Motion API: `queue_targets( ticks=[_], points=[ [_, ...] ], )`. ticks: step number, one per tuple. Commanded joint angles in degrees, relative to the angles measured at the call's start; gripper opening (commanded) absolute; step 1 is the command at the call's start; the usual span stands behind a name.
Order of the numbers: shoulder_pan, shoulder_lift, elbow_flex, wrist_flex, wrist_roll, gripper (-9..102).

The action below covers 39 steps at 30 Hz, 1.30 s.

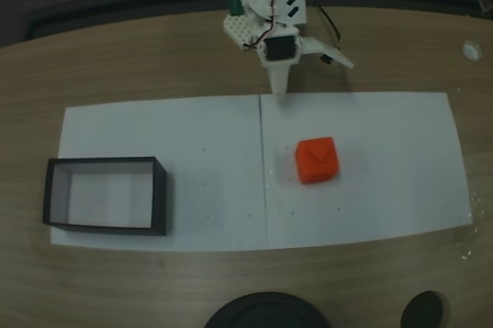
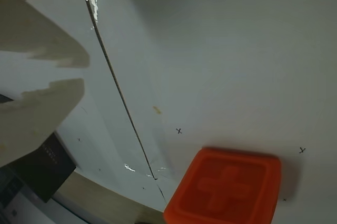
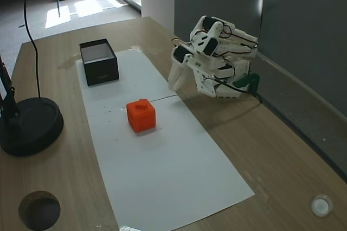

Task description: Grab a orange square and put it in the box.

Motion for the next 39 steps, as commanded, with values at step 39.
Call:
queue_targets(
  ticks=[39],
  points=[
    [11.1, -3.6, -18.0, -9.7, -2.8, 35]
  ],
)
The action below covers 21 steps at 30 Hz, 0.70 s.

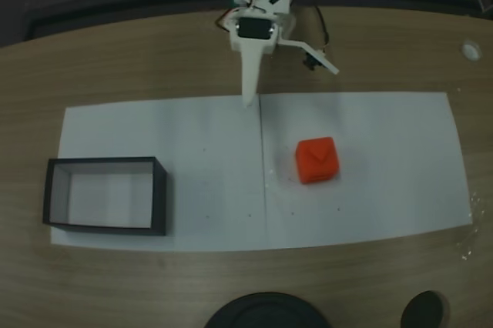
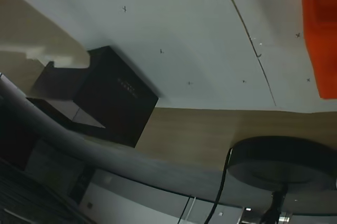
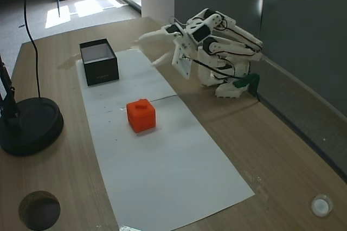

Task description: Grab a orange square and put it in the box.

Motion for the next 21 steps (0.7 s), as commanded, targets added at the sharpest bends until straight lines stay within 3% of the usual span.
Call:
queue_targets(
  ticks=[1, 6, 9, 15, 21],
  points=[
    [-5.2, -5.0, -11.3, 2.5, 0.0, 35],
    [-20.7, -27.9, -26.5, 7.1, 0.4, 35],
    [-25.0, -44.5, -35.2, 6.9, 0.3, 36],
    [-25.0, -74.1, -51.1, 7.2, -0.4, 40],
    [-22.2, -92.5, -57.7, 7.1, -3.8, 40]
  ],
)
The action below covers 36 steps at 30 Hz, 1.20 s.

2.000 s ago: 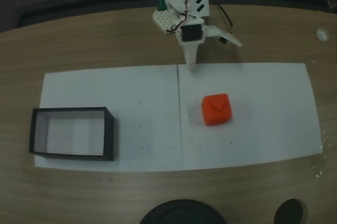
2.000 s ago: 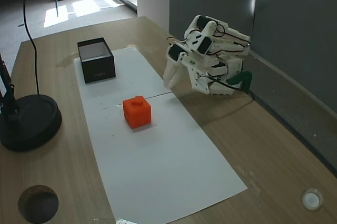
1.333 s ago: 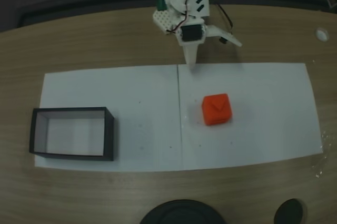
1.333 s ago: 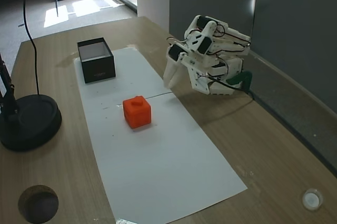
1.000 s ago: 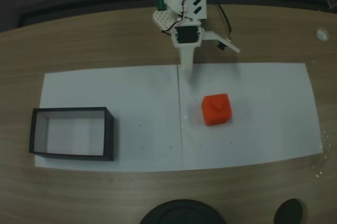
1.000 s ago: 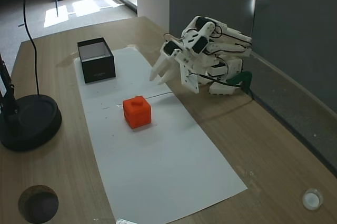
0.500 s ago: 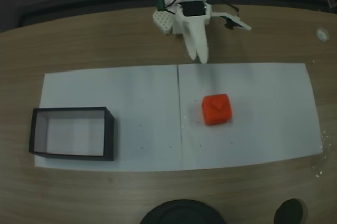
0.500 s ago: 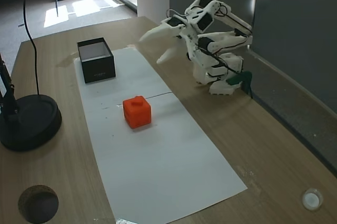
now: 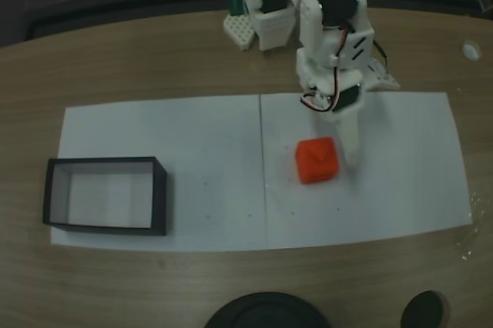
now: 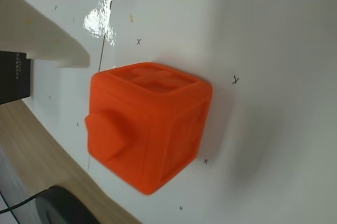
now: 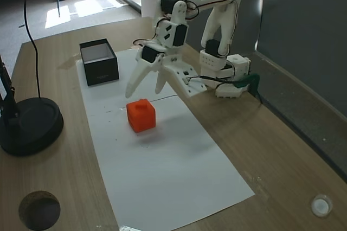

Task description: Grab a orange square and put it in the box.

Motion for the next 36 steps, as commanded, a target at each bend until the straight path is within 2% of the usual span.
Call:
queue_targets(
  ticks=[1, 17, 20, 24, 26, 31, 36],
  points=[
    [2.4, -5.1, -5.8, -0.2, -0.8, 40],
    [3.9, -17.3, -7.2, -0.8, -3.3, 39],
    [3.8, -17.3, -7.3, -0.8, -3.3, 33],
    [4.0, -17.2, -7.3, -0.8, -2.8, 13],
    [4.0, -17.2, -7.3, -0.9, -3.2, 6],
    [5.9, -16.3, -9.3, -0.7, -2.6, 6],
    [16.7, -14.5, -18.1, -0.4, -3.2, 5]
  ],
)
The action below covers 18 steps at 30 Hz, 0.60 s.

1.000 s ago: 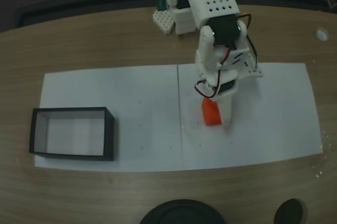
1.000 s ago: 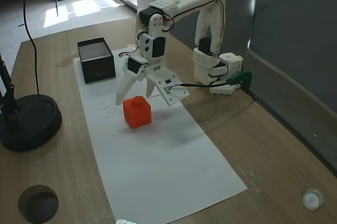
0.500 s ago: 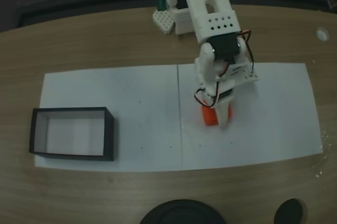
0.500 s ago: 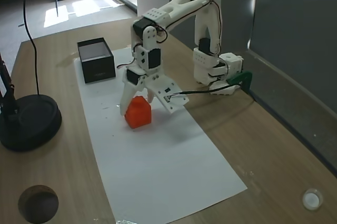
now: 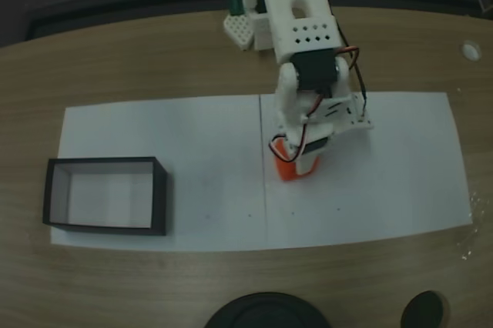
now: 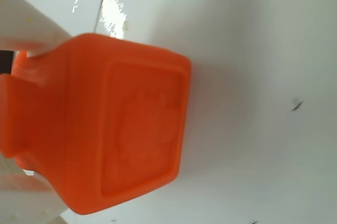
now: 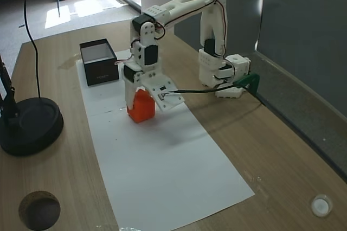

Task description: Grab a orange square and put it in the box.

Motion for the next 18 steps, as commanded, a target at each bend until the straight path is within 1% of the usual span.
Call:
queue_targets(
  ticks=[1, 8, 12, 15, 18],
  points=[
    [7.7, 4.4, -9.8, 0.1, 0.0, 5],
    [29.4, 7.1, -30.3, 0.1, -0.1, 6],
    [40.0, 5.3, -37.2, -0.8, -0.2, 6],
    [43.8, 1.8, -40.1, -0.9, -2.2, 6],
    [44.7, -1.5, -40.6, -1.0, -3.7, 6]
  ],
)
